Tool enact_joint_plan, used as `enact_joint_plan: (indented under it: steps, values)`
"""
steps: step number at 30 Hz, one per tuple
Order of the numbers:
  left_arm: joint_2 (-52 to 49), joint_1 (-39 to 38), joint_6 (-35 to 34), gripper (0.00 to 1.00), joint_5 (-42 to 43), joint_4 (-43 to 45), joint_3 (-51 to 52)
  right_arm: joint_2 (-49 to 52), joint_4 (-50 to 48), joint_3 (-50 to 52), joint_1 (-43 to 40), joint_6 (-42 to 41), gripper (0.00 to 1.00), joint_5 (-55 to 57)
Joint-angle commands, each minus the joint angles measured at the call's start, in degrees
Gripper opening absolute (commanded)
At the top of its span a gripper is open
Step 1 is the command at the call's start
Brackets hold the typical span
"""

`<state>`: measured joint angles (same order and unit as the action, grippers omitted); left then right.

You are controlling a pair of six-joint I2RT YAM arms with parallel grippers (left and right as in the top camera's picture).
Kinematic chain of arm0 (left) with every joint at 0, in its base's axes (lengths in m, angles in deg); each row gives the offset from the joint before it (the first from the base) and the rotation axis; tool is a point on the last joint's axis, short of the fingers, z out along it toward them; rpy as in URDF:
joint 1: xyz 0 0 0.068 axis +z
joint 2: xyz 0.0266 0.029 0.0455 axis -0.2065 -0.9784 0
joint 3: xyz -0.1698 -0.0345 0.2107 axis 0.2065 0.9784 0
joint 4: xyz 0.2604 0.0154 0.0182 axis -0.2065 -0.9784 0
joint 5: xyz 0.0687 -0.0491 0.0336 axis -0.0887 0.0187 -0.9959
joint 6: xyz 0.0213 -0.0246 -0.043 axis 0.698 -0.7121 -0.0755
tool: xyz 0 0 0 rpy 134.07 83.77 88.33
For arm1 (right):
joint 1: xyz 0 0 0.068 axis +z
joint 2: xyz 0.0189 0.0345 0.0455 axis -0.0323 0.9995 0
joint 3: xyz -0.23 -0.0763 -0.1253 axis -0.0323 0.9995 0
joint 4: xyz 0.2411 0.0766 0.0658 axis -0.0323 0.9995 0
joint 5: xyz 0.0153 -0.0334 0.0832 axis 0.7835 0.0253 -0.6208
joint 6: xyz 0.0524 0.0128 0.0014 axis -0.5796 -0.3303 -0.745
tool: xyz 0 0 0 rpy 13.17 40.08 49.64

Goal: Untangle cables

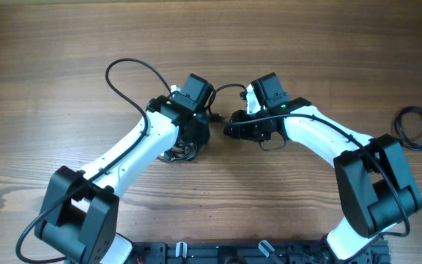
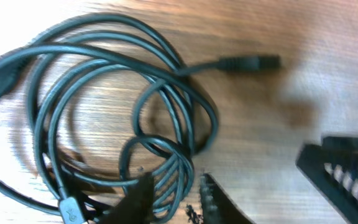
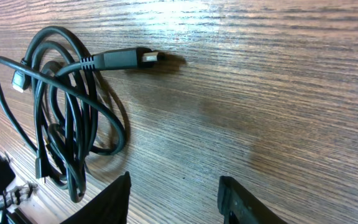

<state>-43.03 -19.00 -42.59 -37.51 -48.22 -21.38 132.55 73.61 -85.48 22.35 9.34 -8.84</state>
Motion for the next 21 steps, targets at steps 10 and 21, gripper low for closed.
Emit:
enact_joint_plan:
  steps: [10,21]
  values:
    - [0.17,-2.6,-21.22,0.11,-2.62,5.66,5.09,-1.16,2.25,-0.61,-4.61,3.28,0.57,5.09]
    - [-0.15,-2.62,-21.44,0.32,-5.33,7.8,5.62,-1.16,6.99,-0.61,-13.86,6.25,0.58,5.09]
